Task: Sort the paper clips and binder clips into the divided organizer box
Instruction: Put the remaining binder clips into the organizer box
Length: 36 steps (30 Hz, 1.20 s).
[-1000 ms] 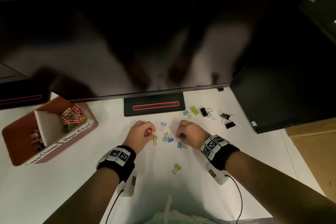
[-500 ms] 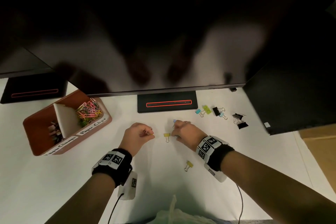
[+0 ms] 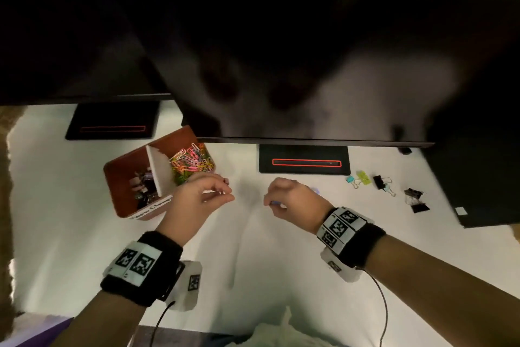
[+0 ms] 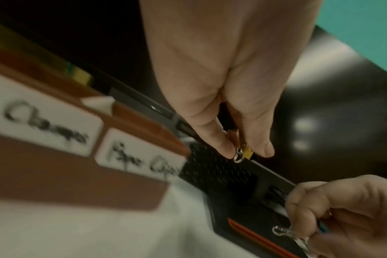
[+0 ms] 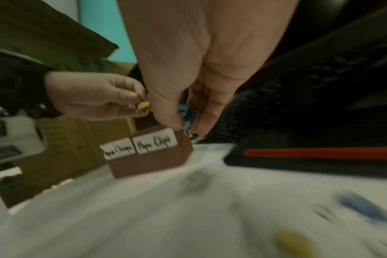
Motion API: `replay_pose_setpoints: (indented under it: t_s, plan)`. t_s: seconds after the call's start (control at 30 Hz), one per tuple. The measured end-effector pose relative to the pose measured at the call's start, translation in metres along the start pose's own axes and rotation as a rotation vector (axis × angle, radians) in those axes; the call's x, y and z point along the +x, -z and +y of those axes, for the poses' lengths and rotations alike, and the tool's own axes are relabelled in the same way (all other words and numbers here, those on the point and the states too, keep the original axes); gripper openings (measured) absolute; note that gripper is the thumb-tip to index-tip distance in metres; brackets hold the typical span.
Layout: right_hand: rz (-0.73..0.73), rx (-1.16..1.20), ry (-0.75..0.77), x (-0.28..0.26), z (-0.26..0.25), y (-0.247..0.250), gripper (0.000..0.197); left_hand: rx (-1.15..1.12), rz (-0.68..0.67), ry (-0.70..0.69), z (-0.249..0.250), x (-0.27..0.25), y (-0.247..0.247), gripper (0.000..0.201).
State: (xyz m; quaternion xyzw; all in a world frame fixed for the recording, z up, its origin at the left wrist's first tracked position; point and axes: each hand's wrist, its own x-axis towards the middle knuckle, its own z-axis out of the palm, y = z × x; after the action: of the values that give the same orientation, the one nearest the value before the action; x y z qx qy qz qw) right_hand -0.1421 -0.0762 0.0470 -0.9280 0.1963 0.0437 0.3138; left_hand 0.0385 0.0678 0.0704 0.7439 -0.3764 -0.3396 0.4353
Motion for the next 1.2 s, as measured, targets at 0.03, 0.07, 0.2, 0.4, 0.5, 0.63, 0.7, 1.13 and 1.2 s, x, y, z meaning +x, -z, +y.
replay_pose_setpoints:
  t_s: [0.03,0.07,0.2,0.4,0.5,0.63,0.7,1.13,1.2]
  plan:
    - [0.024,0.027,0.059,0.013,-0.018,0.003,0.021,0.032,0.052,0.009,-0.001,-0.003,0.020,0.013]
    - [0.049,0.062,0.132,0.028,-0.037,0.004,0.019,0.084,0.109,0.023,-0.006,-0.005,0.042,0.012]
    - [0.093,0.106,0.328,0.095,-0.109,-0.007,0.013,0.269,0.264,0.109,-0.029,-0.006,0.113,0.015]
    - [-0.009,0.155,0.263,0.162,-0.166,-0.039,0.025,0.335,0.089,0.191,-0.060,0.015,0.155,0.024]
    - [0.003,0.171,0.261,0.154,-0.158,-0.039,0.029,0.522,0.102,0.119,-0.059,0.014,0.162,0.034]
    - [0.082,0.129,0.243,0.104,-0.104,-0.023,0.021,0.433,0.109,-0.045,-0.035,0.009,0.138,0.027]
    - [0.079,0.076,0.154,0.070,-0.061,-0.015,0.020,0.380,0.067,-0.111,-0.021,0.008,0.109,0.020]
    - [-0.405,-0.032,-0.168,-0.110,0.083,-0.023,0.035,0.458,-0.419,-0.081,-0.021,0.025,-0.148,0.036]
    - [-0.421,-0.027,-0.143,-0.116,0.088,-0.034,0.034,0.525,-0.427,-0.061,-0.026,0.028,-0.167,0.036]
